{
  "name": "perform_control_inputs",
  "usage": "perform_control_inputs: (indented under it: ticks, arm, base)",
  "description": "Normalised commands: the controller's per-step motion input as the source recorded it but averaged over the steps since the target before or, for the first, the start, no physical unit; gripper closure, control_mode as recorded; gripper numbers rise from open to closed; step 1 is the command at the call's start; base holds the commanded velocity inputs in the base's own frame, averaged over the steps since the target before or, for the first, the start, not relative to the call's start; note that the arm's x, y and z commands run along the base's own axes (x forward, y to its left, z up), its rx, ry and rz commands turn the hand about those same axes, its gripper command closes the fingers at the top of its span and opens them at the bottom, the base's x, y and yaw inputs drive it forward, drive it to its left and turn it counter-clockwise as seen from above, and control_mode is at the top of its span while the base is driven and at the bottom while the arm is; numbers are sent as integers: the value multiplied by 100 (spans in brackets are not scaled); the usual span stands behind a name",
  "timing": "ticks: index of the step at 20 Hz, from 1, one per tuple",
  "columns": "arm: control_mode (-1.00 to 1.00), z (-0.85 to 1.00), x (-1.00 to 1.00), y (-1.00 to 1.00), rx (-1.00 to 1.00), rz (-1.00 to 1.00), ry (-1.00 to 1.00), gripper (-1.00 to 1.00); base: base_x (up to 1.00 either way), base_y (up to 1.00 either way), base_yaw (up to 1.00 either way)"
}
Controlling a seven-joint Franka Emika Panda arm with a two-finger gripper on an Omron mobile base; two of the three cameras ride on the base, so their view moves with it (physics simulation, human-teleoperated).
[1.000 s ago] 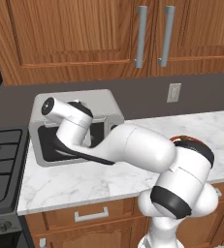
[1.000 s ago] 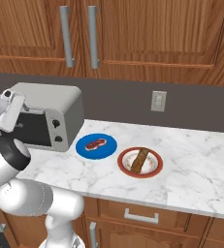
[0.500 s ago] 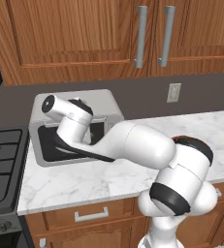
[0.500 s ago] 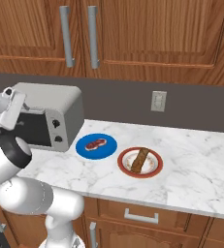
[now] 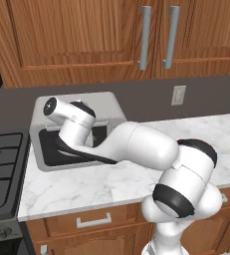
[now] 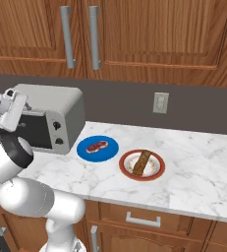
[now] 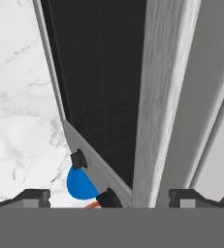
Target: Open the toaster oven door. Place the baguette on the top rack in the toaster oven and place the steak on the bottom rack.
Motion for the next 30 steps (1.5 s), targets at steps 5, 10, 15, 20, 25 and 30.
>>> perform_control_inputs:
  ticks: [5,10,15,20,25,30]
  arm:
    - [-100,-23,-6,4,0,0,2,-100]
    - [-100,-26,-15,6,0,0,1,-100]
    - [-100,-28,-1,6,0,0,0,-100]
    - [-100,-33,-20,8,0,0,6,-100]
    - [-100,-39,-29,10,2,0,13,-100]
    - [-100,-38,-38,14,2,0,9,-100]
  base:
    - [0,0,0]
    - [0,0,0]
    - [0,0,0]
    - [0,0,0]
    - [0,0,0]
    - [0,0,0]
